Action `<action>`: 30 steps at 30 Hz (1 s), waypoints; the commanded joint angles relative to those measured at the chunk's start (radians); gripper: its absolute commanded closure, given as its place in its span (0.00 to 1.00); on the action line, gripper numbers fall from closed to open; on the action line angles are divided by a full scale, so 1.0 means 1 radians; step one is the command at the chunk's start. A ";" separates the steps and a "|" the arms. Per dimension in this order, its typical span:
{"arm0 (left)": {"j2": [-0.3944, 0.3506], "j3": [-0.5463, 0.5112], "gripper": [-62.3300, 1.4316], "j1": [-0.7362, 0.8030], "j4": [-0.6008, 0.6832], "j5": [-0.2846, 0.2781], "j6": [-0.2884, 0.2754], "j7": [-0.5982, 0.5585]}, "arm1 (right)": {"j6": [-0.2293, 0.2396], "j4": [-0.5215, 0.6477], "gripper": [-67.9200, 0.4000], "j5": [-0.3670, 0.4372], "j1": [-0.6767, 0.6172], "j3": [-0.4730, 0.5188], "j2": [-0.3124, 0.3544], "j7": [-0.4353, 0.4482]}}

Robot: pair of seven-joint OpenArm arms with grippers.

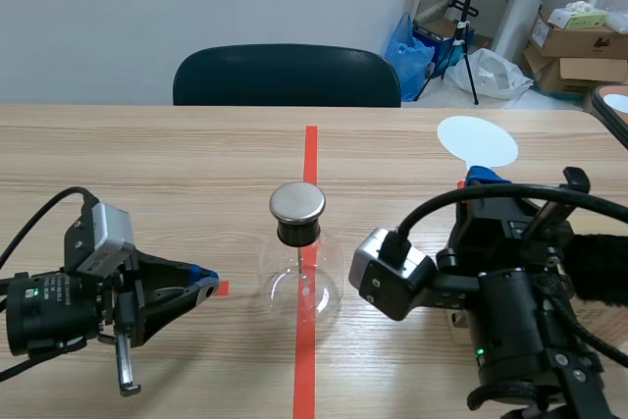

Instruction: Do the electroscope experiment

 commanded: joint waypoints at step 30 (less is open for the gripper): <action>0.035 0.015 0.93 -0.016 -0.002 -0.009 0.021 -0.010 | -0.012 -0.042 0.98 -0.001 0.001 0.016 0.035 0.243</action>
